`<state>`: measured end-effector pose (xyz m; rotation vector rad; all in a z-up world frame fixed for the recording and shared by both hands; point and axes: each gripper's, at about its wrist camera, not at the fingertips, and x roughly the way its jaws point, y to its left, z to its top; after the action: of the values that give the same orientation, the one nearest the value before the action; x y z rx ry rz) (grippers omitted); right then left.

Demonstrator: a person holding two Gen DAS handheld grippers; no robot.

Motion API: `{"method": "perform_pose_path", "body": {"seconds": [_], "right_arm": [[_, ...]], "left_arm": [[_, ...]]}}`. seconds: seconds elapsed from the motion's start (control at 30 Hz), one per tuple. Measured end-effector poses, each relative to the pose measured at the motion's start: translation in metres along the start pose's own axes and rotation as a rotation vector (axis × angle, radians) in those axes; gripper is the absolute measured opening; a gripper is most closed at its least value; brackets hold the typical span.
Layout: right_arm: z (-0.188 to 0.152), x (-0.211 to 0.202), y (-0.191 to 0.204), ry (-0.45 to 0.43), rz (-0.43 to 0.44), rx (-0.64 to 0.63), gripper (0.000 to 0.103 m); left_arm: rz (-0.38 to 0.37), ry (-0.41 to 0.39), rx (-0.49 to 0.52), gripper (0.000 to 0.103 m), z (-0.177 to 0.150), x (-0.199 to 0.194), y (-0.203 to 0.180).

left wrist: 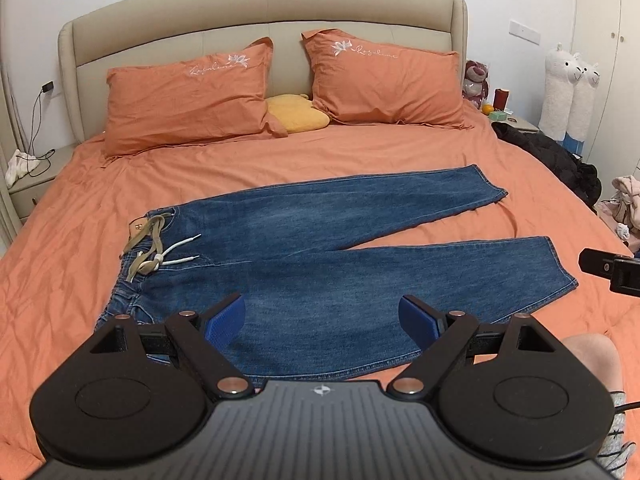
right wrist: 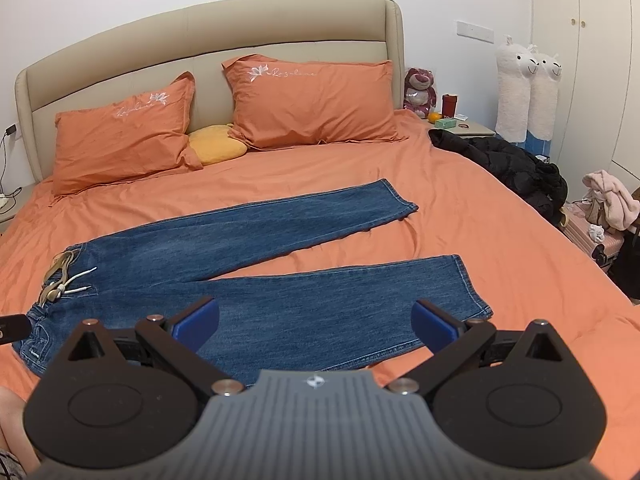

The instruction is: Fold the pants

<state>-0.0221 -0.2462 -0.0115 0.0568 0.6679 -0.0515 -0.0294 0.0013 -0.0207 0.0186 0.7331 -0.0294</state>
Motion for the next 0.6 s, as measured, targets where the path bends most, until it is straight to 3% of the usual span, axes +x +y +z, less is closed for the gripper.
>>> {"method": "perform_pose_path", "body": {"seconds": [0.6], "right_arm": [[-0.0033, -0.0051, 0.0042, -0.010, 0.002, -0.019, 0.098]], "left_arm": [[0.004, 0.014, -0.007, 0.101, -0.0026, -0.0037, 0.0097]]}}
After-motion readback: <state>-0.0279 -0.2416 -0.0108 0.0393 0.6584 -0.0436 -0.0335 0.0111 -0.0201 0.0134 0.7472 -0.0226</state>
